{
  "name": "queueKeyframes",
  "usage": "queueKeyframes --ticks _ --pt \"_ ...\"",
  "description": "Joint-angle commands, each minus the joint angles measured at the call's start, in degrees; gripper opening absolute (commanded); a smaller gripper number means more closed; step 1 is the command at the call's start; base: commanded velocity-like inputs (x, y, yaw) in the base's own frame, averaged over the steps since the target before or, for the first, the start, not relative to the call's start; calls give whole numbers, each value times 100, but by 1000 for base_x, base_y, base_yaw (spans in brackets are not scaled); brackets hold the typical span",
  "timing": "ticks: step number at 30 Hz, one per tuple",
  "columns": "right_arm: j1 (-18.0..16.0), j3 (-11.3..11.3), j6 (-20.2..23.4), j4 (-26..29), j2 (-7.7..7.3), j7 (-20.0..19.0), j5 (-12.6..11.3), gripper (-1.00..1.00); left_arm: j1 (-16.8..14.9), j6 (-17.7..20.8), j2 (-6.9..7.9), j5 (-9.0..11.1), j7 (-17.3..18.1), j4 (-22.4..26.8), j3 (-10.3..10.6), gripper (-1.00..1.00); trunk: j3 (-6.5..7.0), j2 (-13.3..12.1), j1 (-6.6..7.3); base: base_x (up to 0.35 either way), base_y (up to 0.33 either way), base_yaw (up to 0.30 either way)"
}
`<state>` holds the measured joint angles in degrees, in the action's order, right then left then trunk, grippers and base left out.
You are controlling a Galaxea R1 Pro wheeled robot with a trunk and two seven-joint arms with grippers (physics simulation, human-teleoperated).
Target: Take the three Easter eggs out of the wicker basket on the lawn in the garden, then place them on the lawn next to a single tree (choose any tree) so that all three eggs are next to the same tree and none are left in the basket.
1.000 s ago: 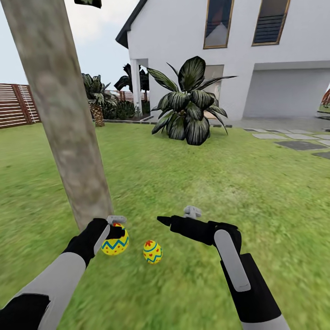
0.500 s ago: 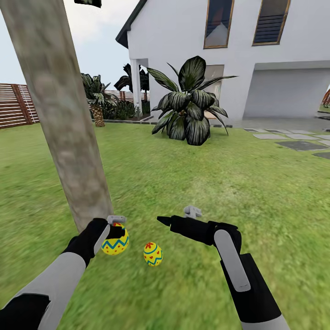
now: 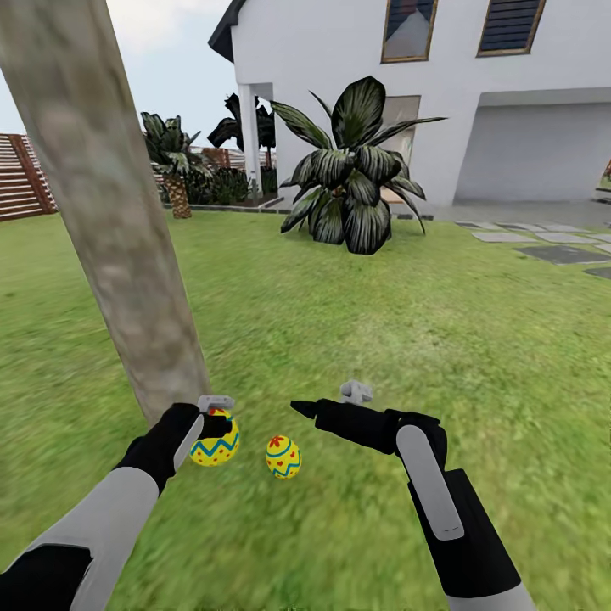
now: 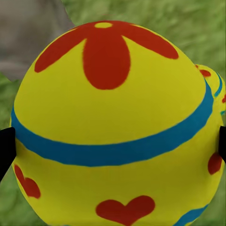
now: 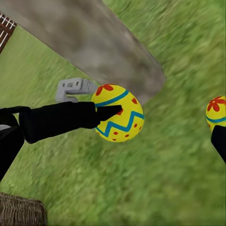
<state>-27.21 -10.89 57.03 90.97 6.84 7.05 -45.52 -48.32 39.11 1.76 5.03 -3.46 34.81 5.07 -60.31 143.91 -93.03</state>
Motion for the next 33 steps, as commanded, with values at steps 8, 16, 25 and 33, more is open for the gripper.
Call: queueKeyframes --ticks 8,16,25,33 --pt "-4 -8 13 4 2 60 -62 100 -2 -212 8 50 -79 9 46 -100 -183 14 -19 0 0 0" --pt "-4 -26 10 4 1 63 -62 100 6 -386 8 50 -80 10 46 -100 -361 24 -40 0 0 0" --pt "-4 -23 10 3 -3 57 -62 100 0 -561 -17 50 -91 14 278 -100 -560 36 -63 0 0 0" --pt "-7 16 10 3 -10 43 -62 100 -17 -667 -382 43 -34 -48 393 -100 -737 47 -84 0 0 0"
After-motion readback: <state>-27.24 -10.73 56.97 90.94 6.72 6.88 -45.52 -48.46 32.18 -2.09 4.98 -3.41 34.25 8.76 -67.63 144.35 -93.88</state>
